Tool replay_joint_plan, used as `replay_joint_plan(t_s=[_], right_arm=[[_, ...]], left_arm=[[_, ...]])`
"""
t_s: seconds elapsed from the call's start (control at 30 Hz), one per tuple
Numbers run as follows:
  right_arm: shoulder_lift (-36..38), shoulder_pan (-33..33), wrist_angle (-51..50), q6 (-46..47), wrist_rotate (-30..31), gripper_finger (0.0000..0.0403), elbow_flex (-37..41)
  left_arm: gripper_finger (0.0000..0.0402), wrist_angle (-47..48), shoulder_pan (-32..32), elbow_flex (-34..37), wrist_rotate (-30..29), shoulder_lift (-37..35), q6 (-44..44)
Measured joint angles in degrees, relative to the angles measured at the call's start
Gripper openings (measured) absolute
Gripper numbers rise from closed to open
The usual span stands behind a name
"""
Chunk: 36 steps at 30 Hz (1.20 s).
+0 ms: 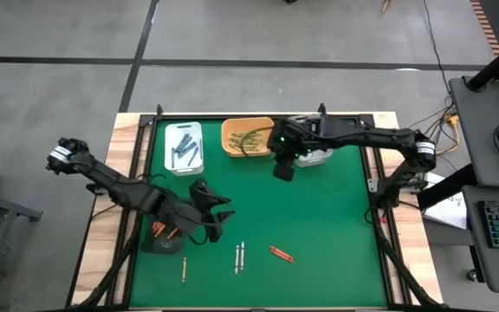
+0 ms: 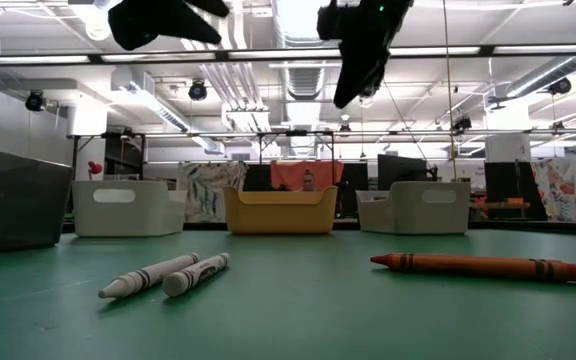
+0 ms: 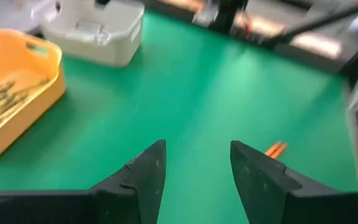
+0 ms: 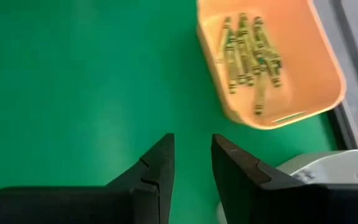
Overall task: Sort crayons
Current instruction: Put the orange crayon into the black bin
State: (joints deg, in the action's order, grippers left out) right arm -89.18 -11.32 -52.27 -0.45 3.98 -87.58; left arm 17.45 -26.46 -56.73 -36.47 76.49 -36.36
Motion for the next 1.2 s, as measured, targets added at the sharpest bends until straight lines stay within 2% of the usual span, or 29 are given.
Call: replay_joint_plan(t_s=[0.23, 0.5, 0.67, 0.83, 0.93, 1.2], right_arm=[[0.91, 8.43, -4.96, 8.52, -0.15, 0.0090, 0.23], [0.91, 19.47, -9.02, 27.15, -0.15, 0.0105, 0.36], [-1.20, 26.33, -8.60, 36.07, -0.15, 0.0109, 0.36], [-5.44, 31.04, -8.70, 43.49, -0.84, 0.0109, 0.36], [-8.02, 33.17, -8.77, 46.42, -2.79, 0.0109, 0.36], [-12.97, 38.07, -8.77, 52.25, -2.96, 0.0104, 0.36]], left_arm=[[0.0162, 11.87, -0.93, -9.04, 0.06, 9.54, 0.25], [0.0162, 22.72, -1.80, -15.18, 0.02, 16.00, 2.87], [0.0162, 23.34, -3.56, -15.53, 0.04, 17.90, 5.28], [0.0162, 23.09, -5.34, -14.01, -0.24, 17.95, 3.18], [0.0162, 22.67, -6.56, -13.76, -1.86, 17.95, 1.02], [0.0162, 21.11, -8.72, -13.70, -3.52, 17.99, -1.90]])
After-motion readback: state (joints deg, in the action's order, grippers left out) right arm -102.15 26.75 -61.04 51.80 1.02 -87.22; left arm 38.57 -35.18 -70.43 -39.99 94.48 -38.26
